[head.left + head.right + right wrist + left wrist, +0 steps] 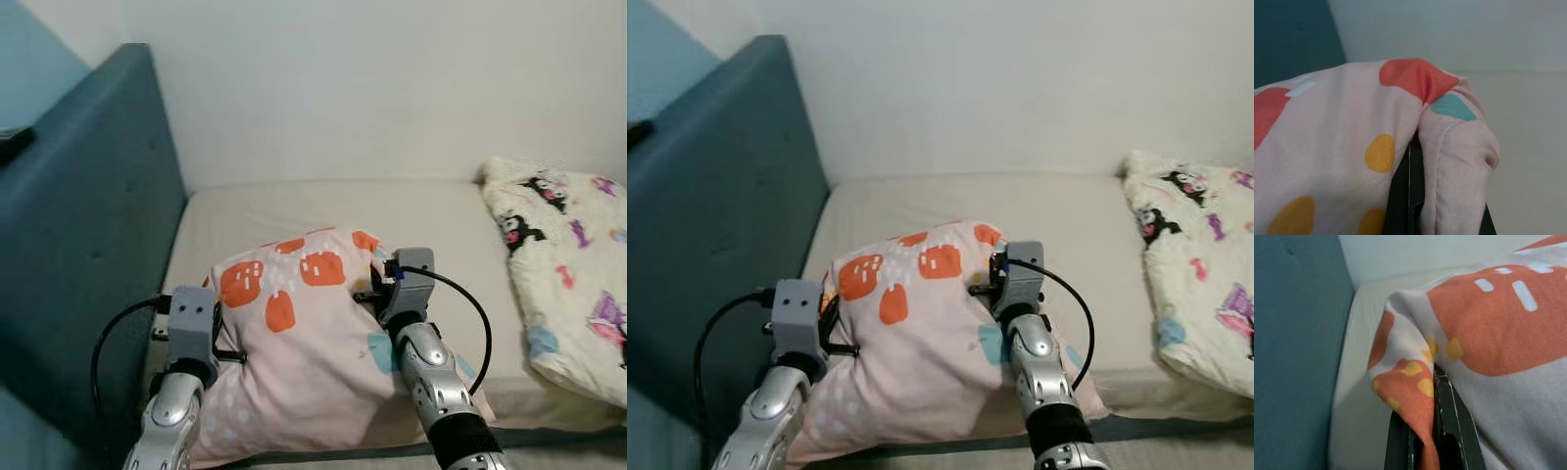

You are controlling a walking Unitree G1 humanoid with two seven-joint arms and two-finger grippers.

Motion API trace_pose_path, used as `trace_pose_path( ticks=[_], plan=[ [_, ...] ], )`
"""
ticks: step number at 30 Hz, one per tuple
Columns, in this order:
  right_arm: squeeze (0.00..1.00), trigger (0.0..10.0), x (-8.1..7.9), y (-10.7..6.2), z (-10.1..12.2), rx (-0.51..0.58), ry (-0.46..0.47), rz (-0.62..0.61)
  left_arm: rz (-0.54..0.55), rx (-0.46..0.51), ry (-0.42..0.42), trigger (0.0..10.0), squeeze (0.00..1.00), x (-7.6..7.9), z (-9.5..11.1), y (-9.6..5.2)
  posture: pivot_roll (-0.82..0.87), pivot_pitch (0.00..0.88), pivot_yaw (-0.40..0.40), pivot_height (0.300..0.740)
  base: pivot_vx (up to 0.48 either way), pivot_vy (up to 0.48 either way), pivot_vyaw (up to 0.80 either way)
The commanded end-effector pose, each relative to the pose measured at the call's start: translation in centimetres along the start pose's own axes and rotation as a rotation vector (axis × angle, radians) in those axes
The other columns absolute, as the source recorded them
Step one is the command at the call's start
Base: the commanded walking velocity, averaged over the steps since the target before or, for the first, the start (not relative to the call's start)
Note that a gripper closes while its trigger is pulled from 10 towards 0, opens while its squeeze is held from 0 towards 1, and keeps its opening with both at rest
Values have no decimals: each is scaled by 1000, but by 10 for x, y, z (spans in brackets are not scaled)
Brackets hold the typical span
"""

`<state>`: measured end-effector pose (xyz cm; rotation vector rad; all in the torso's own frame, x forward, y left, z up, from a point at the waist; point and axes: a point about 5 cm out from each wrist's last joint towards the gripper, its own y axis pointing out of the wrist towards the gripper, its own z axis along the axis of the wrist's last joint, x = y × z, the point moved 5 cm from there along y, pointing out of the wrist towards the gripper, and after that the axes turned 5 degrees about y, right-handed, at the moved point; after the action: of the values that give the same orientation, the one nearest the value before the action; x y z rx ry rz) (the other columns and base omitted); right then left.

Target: Clean up the room

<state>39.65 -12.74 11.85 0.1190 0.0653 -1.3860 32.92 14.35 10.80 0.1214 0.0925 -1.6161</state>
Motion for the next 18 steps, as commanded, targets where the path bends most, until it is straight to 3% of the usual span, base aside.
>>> trace_pose_path(
  ticks=[1, 6, 18],
  plan=[
    [0, 10000, -3, 1, 8, 37, -21, 21, -25, 37, 5, 10000, 0, 9, 10, 1, -32, 97, -7, 740, 0, -480, 0],
    [0, 10000, -3, 1, 8, 36, -21, 20, -40, 38, 10, 10000, 0, 12, 10, 1, -32, 98, -7, 740, 0, -480, 0],
    [0, 10000, -1, 0, 7, 35, -18, 15, -59, 45, 26, 10000, 0, 16, 12, 0, -31, 102, -5, 740, 0, 0, 0]
  ],
)
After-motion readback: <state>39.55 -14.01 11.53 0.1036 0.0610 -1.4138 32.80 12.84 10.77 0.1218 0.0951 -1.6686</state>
